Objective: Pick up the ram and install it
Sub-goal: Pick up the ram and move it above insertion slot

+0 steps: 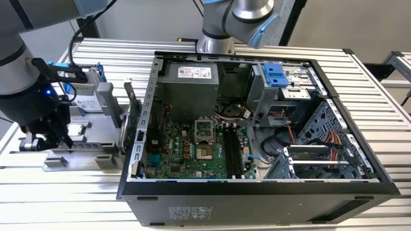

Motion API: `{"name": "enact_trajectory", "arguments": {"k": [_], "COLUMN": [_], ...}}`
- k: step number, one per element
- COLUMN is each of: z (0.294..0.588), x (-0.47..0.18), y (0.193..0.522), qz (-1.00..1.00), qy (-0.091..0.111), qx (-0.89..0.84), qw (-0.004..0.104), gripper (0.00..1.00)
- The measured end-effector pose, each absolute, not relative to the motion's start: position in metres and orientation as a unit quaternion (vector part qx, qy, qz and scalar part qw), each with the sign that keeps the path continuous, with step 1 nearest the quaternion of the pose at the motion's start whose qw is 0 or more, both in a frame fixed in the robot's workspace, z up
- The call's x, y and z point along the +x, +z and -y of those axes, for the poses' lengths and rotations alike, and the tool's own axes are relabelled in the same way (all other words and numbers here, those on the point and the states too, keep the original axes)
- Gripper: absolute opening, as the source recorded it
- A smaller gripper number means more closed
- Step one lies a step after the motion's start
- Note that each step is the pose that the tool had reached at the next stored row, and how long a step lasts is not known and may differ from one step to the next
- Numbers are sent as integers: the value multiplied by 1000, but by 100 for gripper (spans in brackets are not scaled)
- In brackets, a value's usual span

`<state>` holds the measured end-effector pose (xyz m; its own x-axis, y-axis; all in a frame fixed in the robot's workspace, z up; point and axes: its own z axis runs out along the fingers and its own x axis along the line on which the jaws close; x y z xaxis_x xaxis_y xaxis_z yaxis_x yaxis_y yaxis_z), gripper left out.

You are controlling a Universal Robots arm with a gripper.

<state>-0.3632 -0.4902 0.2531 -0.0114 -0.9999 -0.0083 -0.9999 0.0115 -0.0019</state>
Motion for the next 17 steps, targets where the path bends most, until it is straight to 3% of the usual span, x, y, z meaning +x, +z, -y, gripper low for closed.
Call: {"name": "enact_trajectory", "arguments": {"k": [17], "z": [490], "x": [-363], "y": [266], "qz": [-715], "qy": [3], "qx": [-699], "qw": [4], "gripper": [0]}}
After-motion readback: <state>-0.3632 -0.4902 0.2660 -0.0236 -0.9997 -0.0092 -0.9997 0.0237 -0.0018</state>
